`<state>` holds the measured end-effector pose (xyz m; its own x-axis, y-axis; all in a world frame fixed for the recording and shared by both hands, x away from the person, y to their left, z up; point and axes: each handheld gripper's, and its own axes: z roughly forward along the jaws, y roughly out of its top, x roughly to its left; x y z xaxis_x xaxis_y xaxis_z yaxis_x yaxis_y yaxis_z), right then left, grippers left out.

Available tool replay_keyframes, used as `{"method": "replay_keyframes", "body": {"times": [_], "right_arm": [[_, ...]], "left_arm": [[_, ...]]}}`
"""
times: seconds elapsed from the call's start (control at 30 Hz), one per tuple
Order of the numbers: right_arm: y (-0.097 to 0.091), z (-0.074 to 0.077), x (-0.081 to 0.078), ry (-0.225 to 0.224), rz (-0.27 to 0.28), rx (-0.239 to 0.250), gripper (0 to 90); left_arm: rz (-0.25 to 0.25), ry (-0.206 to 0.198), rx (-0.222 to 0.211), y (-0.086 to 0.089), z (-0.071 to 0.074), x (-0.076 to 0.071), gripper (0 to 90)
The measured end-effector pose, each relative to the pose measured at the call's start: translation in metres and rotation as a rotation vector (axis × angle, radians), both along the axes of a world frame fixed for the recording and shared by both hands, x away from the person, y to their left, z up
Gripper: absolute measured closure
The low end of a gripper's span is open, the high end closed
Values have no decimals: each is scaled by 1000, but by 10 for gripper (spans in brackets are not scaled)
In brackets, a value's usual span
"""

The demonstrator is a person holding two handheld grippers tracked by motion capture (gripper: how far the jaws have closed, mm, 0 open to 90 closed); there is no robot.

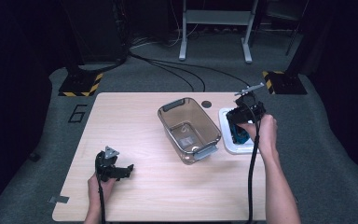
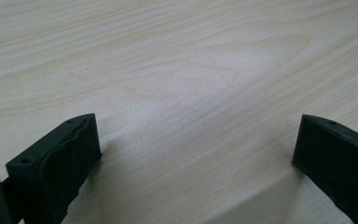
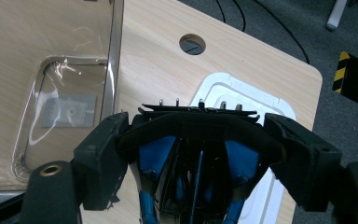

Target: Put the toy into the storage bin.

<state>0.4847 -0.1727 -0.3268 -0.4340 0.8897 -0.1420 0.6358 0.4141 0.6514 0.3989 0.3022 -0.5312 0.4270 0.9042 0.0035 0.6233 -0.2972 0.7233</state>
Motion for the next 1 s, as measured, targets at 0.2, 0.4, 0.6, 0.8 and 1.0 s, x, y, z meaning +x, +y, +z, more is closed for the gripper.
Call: {"method": "replay_keyframes", "body": {"times": [0.2,0.4,0.6,0.8,1.0], "right_arm": [[3,10,3,-9,-8,-1,243],[10,24,5,-30,2,-20,243],[17,37,6,-51,7,-25,243],[25,49,6,-72,18,-34,243],[32,61,6,-99,34,-41,243]], "left_arm": [[0,0,0,0,0,0,5],[-9,6,10,1,1,0,5],[-9,6,11,1,1,0,5],[-9,6,10,1,1,0,5],[-9,6,10,1,1,0,5]]}}
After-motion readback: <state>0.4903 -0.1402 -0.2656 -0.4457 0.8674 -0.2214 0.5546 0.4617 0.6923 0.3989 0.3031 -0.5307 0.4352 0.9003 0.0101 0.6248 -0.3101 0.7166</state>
